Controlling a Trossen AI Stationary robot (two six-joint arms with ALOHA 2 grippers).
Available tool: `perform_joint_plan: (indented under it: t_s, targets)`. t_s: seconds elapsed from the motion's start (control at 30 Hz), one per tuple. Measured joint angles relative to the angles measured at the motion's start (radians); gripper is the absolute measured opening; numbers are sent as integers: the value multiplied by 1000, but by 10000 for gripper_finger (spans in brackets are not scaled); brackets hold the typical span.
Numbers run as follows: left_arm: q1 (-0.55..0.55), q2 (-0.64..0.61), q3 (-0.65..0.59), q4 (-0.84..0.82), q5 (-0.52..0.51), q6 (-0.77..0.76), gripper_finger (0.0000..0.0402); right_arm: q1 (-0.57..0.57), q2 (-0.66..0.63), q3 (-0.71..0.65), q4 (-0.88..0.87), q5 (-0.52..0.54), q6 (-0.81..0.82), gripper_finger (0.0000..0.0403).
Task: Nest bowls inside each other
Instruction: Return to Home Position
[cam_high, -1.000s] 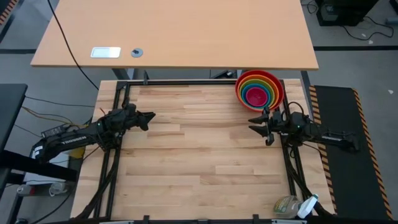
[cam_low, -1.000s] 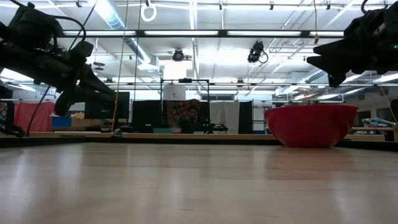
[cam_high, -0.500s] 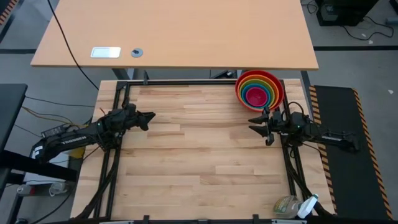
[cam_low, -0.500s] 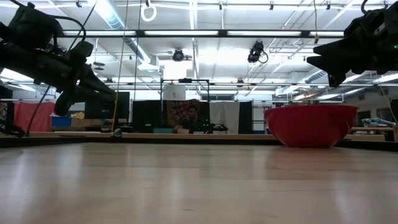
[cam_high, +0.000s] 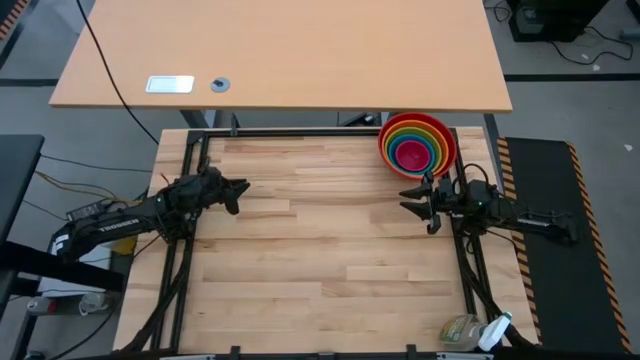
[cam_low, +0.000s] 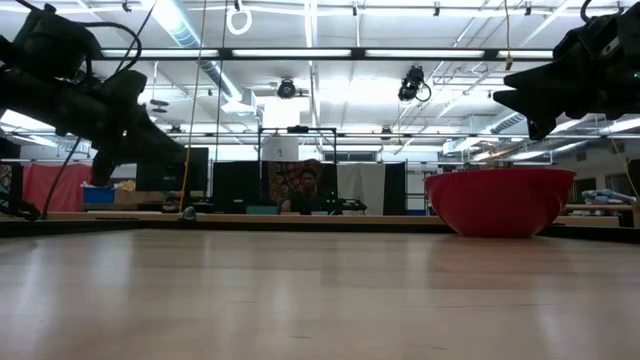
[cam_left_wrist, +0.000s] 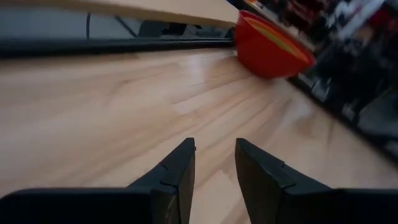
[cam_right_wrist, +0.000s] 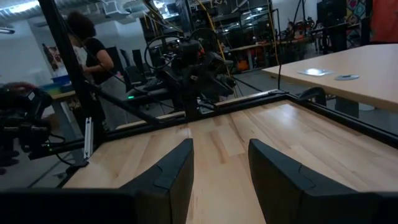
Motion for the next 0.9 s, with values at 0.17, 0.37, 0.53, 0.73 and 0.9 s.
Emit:
perform_joint_plan:
  t_s: [0.17, 0.37, 0.53, 0.73, 0.9]
  targets:
    - [0, -2, 0, 0, 0, 299, 117, 0, 0, 0, 0, 0, 0, 160]
    - [-6, -71, 0, -3, 0, 456, 117, 0, 0, 0, 0, 0, 0, 160]
    - [-5, -138, 0, 7, 0, 456, 117, 0, 0, 0, 0, 0, 0, 160]
    - [-5, -137, 0, 7, 0, 456, 117, 0, 0, 0, 0, 0, 0, 160]
    - [-5, -137, 0, 8, 0, 456, 117, 0, 0, 0, 0, 0, 0, 160]
